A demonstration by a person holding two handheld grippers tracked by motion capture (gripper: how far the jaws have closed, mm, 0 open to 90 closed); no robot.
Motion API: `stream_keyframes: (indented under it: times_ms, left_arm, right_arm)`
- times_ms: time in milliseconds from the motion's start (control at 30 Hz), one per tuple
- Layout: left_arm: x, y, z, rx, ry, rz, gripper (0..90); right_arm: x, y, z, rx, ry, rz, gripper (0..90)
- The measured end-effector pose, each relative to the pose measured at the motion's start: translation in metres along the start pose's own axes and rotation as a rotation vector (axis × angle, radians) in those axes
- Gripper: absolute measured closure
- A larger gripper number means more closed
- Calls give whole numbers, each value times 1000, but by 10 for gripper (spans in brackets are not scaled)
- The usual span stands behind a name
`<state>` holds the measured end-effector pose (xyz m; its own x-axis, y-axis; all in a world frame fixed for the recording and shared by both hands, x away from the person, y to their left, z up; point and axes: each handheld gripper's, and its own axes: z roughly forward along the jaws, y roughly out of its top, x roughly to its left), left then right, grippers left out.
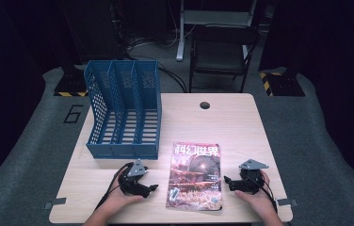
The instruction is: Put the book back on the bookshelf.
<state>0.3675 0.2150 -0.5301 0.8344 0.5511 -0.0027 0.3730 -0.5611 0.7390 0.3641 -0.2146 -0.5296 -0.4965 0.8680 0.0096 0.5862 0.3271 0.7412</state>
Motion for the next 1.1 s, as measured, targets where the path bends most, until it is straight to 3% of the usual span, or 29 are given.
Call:
stream_keyframes:
  times_ms: [233,467,767,833,967,1100]
  left_arm:
    - [0,0,0,4,3,3,155]
    - [-1,1,1,-1,14,-18,154]
    - [-2,1,2,0,18,-20,155]
    - [-2,1,1,1,19,-18,155]
    - [-3,1,1,8,20,-15,155]
    - [-4,1,2,-6,27,-25,155]
  right_arm:
    - [0,0,-1,2,2,-14,119]
    - [1,-1,-2,-12,-11,7,163]
    - [4,1,-3,-3,-24,27,258]
    - [4,4,-4,6,-18,15,342]
    - [7,8,-6,31,1,58,420]
    - [9,12,-4,36,20,106,431]
